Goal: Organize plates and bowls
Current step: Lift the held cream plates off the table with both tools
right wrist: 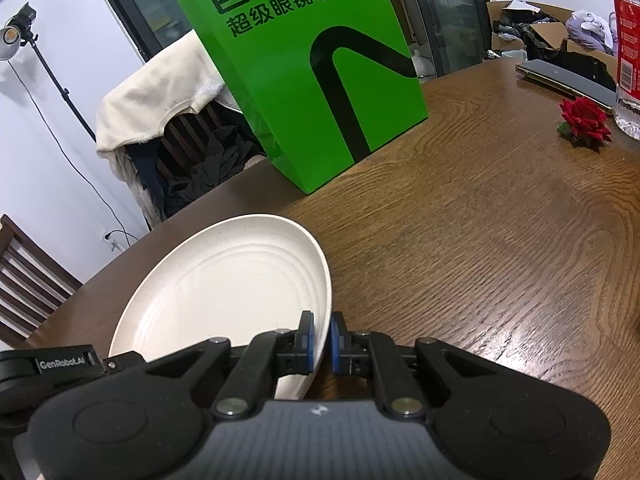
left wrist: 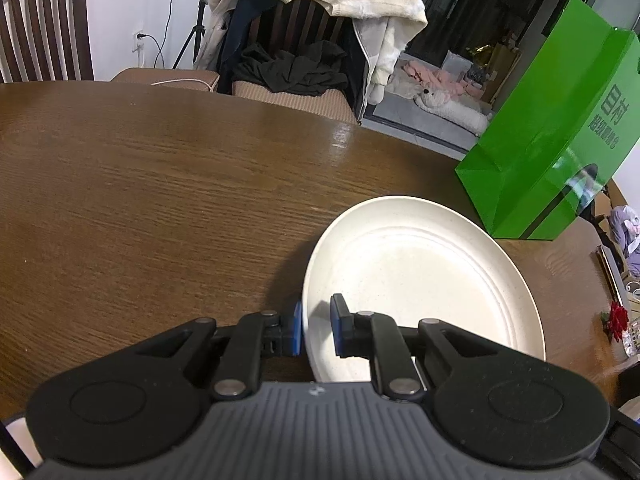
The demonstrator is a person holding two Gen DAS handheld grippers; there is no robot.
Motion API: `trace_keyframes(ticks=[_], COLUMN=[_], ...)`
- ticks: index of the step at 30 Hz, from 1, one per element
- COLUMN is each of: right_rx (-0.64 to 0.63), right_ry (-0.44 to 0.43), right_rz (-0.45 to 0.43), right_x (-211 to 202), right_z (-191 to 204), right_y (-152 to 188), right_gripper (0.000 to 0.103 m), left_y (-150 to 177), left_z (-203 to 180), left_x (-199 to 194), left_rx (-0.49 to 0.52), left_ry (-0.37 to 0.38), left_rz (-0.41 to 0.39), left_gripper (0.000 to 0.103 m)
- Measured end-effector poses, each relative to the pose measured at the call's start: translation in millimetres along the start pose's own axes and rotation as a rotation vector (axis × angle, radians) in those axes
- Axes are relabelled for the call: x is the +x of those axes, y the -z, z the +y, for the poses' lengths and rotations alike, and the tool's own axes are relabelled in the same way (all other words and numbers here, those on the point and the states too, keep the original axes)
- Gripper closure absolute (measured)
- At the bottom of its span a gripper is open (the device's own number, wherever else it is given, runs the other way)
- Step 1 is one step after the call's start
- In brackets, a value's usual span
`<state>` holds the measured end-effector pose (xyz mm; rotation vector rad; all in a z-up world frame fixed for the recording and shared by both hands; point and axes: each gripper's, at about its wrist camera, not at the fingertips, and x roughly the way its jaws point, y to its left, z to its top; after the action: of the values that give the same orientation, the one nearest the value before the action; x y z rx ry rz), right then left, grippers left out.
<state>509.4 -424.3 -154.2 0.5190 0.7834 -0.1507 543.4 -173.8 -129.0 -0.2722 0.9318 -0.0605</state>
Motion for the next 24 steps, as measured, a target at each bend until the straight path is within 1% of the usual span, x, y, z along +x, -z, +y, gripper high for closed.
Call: trace_keyframes(ticks=[5, 17, 24], right_rx=[-0.001, 0.013, 0.017], right_ry=[-0.008, -0.017, -0.021], right_rz=[-0.018, -0.049, -0.064], right_x=[-3.7, -9.7, -14.3], right_z=[-0.4, -3.7, -4.8], right_y=[0.3, -3.3, -5.7], right_gripper=[0.095, 0.095, 0.095], left_y=[-0.2, -2.1, -1.0], left_z=[-1.2, -3.9, -3.9], left_x=[-4.7, -12.1, -14.9], left_rx=[0.003, 0.004, 0.003], left_ry=[0.006, 0.051, 0.069], left_rz=[-0.024, -0.077, -0.096], left_gripper=[0.088, 0.088, 0.088])
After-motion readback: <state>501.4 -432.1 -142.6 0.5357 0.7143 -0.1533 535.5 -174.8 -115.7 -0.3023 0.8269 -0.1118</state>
